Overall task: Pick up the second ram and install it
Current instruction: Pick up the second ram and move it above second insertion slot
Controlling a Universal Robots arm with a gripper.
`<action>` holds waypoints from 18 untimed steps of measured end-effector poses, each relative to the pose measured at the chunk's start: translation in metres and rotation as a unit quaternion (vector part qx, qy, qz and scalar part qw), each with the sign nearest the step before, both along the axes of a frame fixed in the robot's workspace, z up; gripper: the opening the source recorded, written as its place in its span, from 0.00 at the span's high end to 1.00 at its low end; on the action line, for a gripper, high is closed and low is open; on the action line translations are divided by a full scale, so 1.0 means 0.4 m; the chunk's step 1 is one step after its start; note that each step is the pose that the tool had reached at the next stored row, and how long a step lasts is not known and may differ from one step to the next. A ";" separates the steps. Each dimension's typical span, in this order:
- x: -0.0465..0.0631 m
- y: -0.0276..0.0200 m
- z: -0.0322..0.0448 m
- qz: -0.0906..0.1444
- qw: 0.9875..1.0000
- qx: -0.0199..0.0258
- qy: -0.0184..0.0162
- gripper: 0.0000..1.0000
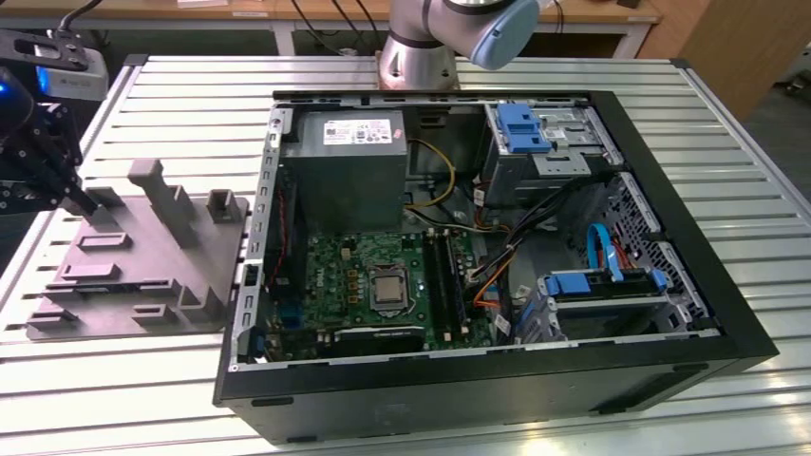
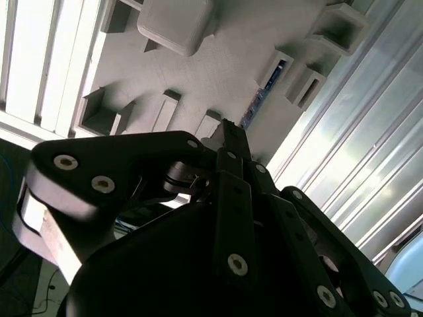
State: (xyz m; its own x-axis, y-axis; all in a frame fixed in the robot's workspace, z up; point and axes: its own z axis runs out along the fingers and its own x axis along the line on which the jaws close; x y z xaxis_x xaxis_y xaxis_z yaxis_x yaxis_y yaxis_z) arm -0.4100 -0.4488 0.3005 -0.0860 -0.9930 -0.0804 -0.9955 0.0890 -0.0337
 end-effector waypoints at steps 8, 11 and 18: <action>0.000 0.000 -0.026 0.000 1.000 0.000 0.000 0.90; 0.000 0.000 -0.039 0.000 1.000 0.000 0.001 0.90; 0.000 0.000 -0.046 0.001 1.000 -0.001 0.017 0.90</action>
State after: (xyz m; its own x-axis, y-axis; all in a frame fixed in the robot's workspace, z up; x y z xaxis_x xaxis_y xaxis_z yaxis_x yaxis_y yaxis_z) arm -0.4100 -0.4489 0.2821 -0.0875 -0.9933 -0.0756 -0.9961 0.0877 0.0005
